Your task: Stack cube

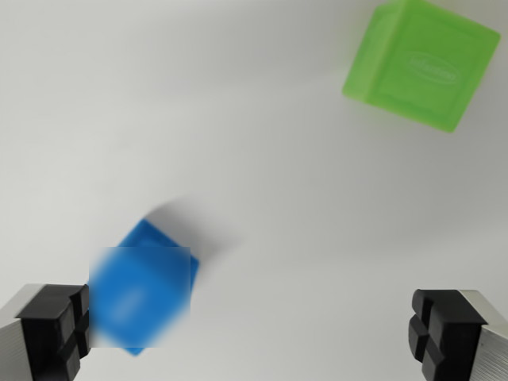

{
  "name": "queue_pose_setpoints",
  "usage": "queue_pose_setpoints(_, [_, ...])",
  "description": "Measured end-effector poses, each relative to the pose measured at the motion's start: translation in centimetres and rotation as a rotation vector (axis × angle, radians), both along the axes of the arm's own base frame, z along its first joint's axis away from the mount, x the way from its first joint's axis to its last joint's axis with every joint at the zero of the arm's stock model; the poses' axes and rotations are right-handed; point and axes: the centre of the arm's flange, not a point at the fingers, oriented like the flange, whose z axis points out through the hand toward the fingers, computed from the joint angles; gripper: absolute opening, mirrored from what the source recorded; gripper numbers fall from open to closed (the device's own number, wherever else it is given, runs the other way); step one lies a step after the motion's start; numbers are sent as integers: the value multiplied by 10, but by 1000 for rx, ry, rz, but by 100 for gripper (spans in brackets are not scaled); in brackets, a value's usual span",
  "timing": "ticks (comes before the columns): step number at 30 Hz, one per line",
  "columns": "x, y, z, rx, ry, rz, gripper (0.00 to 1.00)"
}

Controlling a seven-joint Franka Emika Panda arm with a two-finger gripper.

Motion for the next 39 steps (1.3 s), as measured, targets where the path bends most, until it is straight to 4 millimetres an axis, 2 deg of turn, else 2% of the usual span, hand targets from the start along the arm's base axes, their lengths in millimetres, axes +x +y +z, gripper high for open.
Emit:
queue_pose_setpoints(32, [23,-96,-92,8,-11,-257,100])
queue_pose_setpoints(39, [24,-105,-114,7,-12,-276,100])
